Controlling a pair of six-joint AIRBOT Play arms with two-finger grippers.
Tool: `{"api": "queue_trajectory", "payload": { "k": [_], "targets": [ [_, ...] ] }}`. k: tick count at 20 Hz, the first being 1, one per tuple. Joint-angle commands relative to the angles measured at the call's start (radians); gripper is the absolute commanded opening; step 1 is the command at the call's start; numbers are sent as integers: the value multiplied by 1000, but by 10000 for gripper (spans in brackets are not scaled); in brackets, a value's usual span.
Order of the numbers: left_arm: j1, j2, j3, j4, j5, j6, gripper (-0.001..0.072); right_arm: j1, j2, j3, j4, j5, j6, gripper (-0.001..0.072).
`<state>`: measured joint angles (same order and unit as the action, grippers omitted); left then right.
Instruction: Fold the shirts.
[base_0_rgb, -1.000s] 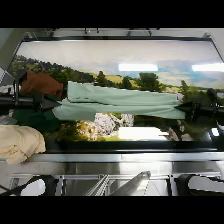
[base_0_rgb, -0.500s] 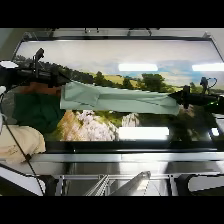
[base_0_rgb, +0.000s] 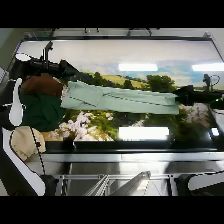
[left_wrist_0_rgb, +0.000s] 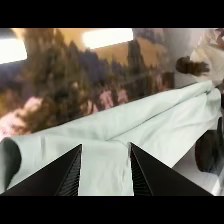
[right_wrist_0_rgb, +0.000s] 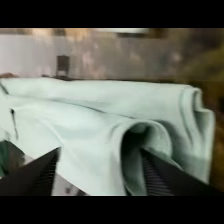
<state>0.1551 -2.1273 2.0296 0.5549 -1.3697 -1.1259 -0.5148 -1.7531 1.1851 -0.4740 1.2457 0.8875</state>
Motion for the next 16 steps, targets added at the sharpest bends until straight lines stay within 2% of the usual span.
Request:
{"api": "queue_trajectory", "payload": {
  "k": [1, 4, 7, 9, 10, 12, 16],
  "targets": [
    [28, 29, 27, -9, -9, -13, 321, -50, -1, 110, -270, 56, 121, 652],
    [58, 100, -64, -7, 6, -13, 320, -22, -31, 112, -297, 35, 158, 652],
    [66, 129, -84, -8, -41, -14, 306, 63, -93, 113, -271, 38, 176, 651],
    [56, 134, -84, -10, -101, -19, 91, 106, -121, 113, -188, 34, 155, 630],
    [42, 134, -84, -8, -131, -18, 1, 116, -130, 113, -140, 34, 130, 526],
    [4, 134, -85, -6, -150, -19, 1, 124, -137, 116, -72, 36, 129, 35],
    [-143, 133, -85, 3, -118, -20, 0, 104, -112, 191, -74, 149, 132, 16]
  ]
}}
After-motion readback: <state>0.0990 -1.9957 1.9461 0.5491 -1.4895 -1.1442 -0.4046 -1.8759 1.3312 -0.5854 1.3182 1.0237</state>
